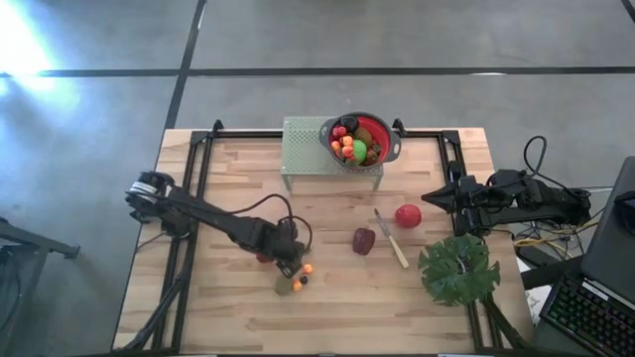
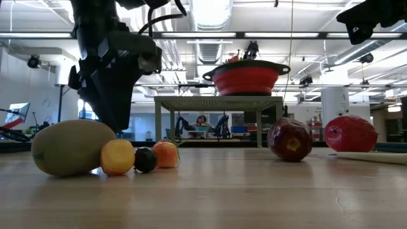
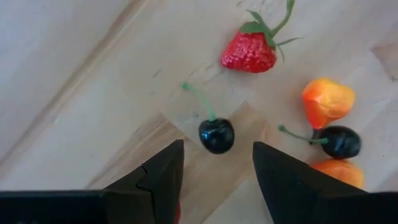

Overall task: Pick & Place Fruit
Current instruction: Put the black cherry into the black strainer bowl on the shelf

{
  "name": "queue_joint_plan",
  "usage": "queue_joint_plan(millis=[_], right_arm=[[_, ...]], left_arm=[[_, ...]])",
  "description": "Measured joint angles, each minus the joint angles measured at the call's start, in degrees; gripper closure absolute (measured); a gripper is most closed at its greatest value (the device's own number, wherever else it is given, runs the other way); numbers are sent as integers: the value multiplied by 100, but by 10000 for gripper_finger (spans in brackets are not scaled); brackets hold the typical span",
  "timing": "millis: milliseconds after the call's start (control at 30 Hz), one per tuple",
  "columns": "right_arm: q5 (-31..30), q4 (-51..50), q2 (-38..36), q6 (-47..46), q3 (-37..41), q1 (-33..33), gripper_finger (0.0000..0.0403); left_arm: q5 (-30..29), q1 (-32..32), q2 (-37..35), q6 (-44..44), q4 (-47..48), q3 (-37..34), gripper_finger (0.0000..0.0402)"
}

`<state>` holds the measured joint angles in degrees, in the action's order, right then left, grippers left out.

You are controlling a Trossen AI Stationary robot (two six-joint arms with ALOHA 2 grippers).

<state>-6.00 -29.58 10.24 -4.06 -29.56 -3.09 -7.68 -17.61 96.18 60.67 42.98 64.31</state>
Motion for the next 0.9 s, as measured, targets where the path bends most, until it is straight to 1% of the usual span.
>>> queue_joint_plan(millis=[333,600,733,900], right_arm=[[0,0,0,0,2,0,394],[0,0,-2,0,2,0,394],[0,0,-2,0,2,-2,394],[0,0,0,0,1,-1,394]], left_arm=[[-31,-53,621,41,-420,-10,204],[-58,-57,721,63,-421,-13,206],[-106,-57,721,60,-421,-15,223],[-187,-52,721,46,-424,-17,261]])
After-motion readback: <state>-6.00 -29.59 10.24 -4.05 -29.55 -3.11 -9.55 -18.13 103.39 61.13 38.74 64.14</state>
